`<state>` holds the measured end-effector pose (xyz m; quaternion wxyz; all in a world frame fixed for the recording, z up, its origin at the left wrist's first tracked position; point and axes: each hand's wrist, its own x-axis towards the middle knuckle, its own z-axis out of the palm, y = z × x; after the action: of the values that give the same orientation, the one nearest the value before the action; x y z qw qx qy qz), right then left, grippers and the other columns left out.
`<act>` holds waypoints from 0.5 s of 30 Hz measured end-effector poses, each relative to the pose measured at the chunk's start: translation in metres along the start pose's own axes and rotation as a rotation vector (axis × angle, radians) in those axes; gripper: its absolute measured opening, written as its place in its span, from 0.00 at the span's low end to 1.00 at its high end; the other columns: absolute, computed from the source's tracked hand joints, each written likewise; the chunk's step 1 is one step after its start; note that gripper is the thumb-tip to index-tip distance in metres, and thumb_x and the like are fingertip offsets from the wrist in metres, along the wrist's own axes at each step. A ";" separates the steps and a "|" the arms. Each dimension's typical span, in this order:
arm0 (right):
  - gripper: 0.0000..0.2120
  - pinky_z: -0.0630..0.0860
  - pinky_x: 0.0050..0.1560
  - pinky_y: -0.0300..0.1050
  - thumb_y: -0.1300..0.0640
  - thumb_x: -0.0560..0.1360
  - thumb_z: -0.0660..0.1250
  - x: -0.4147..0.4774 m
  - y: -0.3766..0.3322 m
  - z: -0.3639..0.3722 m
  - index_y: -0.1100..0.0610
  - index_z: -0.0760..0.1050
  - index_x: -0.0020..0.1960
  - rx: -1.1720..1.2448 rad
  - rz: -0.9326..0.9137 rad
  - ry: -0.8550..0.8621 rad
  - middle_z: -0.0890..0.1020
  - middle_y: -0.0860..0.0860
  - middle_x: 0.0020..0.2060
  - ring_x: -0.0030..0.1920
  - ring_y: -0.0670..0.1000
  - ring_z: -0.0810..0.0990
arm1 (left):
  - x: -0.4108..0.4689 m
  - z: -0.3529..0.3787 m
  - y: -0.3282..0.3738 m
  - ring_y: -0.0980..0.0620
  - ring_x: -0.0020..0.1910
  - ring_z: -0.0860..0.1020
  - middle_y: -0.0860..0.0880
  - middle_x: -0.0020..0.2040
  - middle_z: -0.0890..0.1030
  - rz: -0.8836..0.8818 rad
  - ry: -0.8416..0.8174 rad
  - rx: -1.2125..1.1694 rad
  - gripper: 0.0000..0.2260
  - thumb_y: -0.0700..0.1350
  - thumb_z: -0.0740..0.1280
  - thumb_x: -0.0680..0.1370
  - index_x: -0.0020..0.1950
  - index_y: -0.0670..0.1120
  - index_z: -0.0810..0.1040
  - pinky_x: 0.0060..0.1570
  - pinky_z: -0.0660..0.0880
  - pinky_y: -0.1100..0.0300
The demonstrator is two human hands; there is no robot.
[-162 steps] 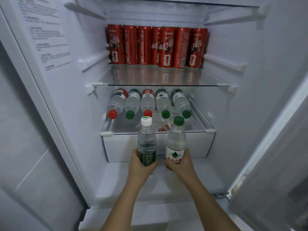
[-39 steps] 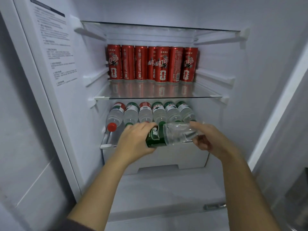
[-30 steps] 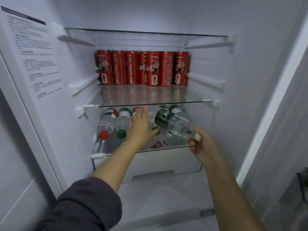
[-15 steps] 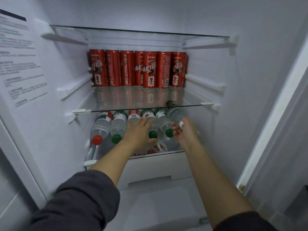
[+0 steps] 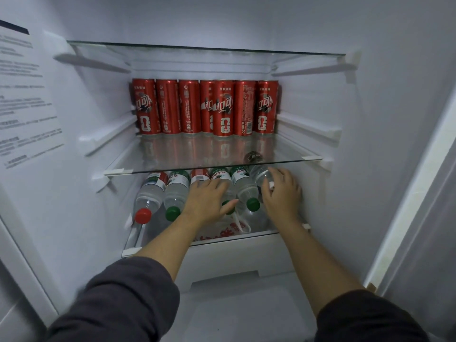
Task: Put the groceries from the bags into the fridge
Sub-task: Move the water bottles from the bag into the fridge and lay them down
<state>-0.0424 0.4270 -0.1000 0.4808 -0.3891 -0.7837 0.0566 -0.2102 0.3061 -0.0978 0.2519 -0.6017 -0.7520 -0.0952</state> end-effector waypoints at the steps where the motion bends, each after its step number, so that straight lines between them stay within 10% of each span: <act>1: 0.22 0.74 0.57 0.53 0.49 0.76 0.56 0.003 0.003 0.004 0.57 0.77 0.64 0.102 -0.039 0.024 0.78 0.56 0.59 0.58 0.57 0.76 | 0.001 0.001 -0.001 0.45 0.63 0.75 0.46 0.66 0.76 -0.002 0.021 -0.006 0.34 0.67 0.43 0.76 0.69 0.48 0.71 0.63 0.69 0.46; 15: 0.20 0.74 0.43 0.48 0.52 0.74 0.54 0.027 -0.003 0.022 0.58 0.81 0.53 -0.114 -0.184 0.050 0.82 0.57 0.48 0.46 0.59 0.79 | 0.004 0.009 0.005 0.45 0.51 0.79 0.46 0.56 0.81 -0.028 0.117 0.003 0.26 0.62 0.50 0.78 0.62 0.47 0.76 0.53 0.73 0.49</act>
<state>-0.0676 0.4491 -0.0910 0.4804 -0.3434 -0.8059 -0.0419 -0.2082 0.3152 -0.1041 0.2951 -0.5840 -0.7445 -0.1327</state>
